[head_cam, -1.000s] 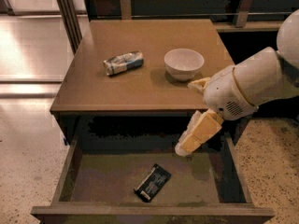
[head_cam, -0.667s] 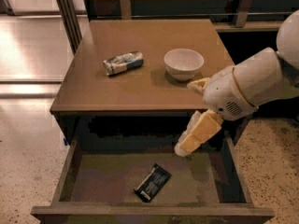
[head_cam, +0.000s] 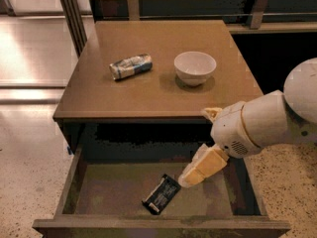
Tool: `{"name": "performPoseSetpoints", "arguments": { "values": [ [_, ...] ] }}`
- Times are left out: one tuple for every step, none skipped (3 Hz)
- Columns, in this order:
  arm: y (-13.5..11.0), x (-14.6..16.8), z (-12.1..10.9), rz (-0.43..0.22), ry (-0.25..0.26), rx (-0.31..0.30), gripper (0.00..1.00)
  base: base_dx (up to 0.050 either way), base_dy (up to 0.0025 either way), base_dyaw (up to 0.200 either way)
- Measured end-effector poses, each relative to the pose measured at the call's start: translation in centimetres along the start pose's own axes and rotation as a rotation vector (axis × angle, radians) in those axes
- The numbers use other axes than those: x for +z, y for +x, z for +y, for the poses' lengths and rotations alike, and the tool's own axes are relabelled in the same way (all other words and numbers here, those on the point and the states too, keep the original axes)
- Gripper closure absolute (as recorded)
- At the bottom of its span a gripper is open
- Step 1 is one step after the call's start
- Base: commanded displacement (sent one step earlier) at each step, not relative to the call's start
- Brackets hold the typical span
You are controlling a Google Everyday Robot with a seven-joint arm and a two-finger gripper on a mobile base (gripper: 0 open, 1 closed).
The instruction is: Pick rxbar blueberry from top drawer and place on counter
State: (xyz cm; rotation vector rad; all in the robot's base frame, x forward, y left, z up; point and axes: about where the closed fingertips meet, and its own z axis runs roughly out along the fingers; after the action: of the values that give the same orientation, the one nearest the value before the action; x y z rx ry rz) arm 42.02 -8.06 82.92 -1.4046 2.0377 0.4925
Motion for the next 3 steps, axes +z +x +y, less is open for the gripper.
{"name": "performPoseSetpoints", "arguments": {
  "values": [
    [2.1,2.2,1.0,-0.007,-0.004,0.054,0.00,0.000,0.00000,0.000],
    [3.5,4.7,1.1,-0.024,-0.036,0.077,0.00,0.000,0.00000,0.000],
    [4.5,7.5,1.0,-0.047,-0.082,0.091,0.00,0.000,0.00000,0.000]
  ]
}}
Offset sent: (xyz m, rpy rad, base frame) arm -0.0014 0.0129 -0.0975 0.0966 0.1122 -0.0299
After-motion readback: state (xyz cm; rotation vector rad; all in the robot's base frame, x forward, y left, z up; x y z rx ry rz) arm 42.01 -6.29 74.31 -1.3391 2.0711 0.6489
